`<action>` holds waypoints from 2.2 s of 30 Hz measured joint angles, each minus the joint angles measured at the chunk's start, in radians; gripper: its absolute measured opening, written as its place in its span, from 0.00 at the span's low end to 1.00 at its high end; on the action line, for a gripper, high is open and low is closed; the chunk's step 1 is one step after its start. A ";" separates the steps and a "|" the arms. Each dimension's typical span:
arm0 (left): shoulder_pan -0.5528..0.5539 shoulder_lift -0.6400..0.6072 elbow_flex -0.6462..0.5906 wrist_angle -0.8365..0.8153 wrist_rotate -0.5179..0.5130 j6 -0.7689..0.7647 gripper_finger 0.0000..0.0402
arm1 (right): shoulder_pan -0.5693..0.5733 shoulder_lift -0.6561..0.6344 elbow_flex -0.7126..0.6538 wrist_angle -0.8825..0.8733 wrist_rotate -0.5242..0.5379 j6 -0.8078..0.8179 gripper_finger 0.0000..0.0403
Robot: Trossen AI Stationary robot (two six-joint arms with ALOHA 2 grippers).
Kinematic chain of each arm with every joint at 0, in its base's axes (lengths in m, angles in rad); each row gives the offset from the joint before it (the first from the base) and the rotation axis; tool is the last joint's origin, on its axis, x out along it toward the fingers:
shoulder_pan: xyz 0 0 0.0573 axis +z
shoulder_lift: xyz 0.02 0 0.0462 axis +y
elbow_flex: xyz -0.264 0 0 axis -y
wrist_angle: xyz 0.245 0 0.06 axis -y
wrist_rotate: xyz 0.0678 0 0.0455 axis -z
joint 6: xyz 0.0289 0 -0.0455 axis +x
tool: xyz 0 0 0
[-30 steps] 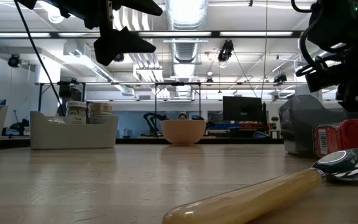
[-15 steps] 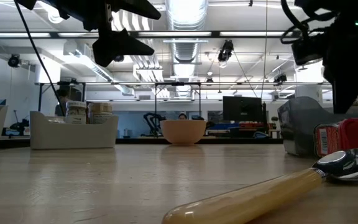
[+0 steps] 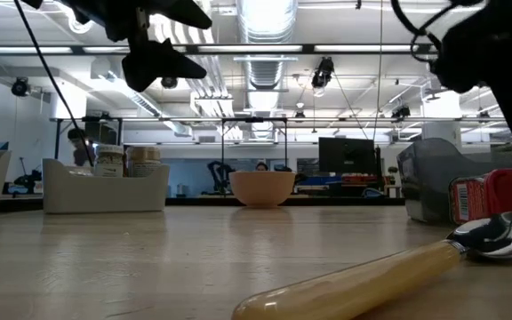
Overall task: Pick & Place Food Item
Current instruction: Put the red seasoning can into the top gray bin
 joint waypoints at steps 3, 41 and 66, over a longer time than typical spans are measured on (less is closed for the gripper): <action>-0.005 -0.012 0.000 -0.026 0.001 0.020 0.78 | 0.031 0.000 0.035 0.000 0.029 0.093 0.53; -0.001 -0.016 -0.001 -0.053 -0.001 0.023 0.78 | 0.294 0.407 0.464 0.008 0.529 0.570 0.53; -0.001 -0.016 -0.001 -0.053 0.000 0.023 0.78 | 0.297 0.393 0.461 -0.082 0.338 0.952 0.53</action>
